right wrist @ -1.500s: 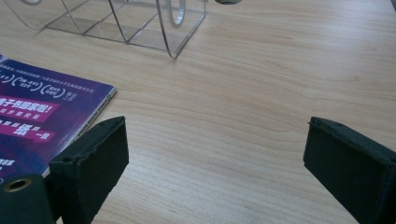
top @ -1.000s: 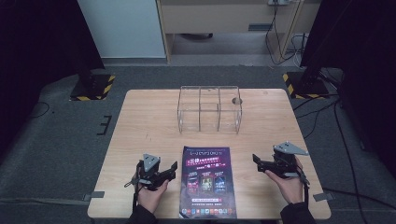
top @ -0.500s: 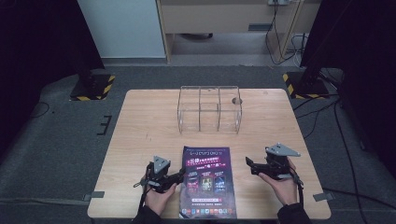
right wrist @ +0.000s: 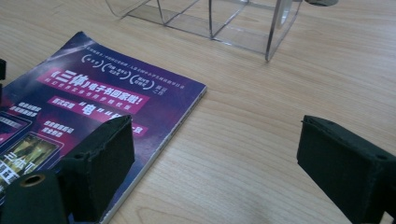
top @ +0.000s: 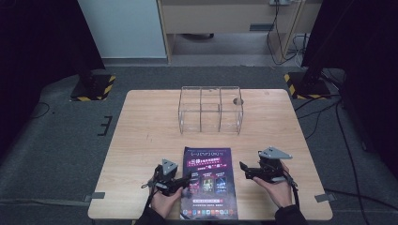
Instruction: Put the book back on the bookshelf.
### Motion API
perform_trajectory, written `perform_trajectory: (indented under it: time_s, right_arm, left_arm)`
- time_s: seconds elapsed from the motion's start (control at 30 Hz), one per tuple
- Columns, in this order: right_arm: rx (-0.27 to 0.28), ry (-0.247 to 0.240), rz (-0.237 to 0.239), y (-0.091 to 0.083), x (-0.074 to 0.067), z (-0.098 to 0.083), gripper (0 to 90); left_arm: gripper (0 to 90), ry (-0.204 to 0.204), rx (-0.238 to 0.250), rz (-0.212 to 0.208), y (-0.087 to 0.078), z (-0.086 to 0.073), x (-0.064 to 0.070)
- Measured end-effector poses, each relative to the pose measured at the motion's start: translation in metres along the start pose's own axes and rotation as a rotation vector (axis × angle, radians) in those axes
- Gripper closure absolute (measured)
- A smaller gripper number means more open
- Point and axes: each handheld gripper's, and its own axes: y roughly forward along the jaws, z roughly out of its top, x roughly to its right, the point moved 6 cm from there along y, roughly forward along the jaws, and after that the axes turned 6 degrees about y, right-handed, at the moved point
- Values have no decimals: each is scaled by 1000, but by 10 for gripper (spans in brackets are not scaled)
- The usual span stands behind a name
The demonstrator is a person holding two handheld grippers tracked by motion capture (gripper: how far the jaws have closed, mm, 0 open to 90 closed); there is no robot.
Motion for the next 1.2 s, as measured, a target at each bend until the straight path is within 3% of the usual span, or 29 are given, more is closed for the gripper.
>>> perform_trajectory:
  time_s: [0.37,0.8,1.03,1.2]
  right_arm:
    - [-44,10,54,12,-13,-11,128]
    - [-99,14,113,29,-36,-27,143]
    - [-134,-15,139,38,-48,-35,162]
    - [-153,-23,147,42,-55,-40,162]
  left_arm:
    - [359,11,-32,-21,11,-4,10]
    - [355,-17,-16,-24,14,-3,11]
    - [345,-34,-3,-29,15,-2,10]
    - [337,-23,1,-13,17,-2,12]
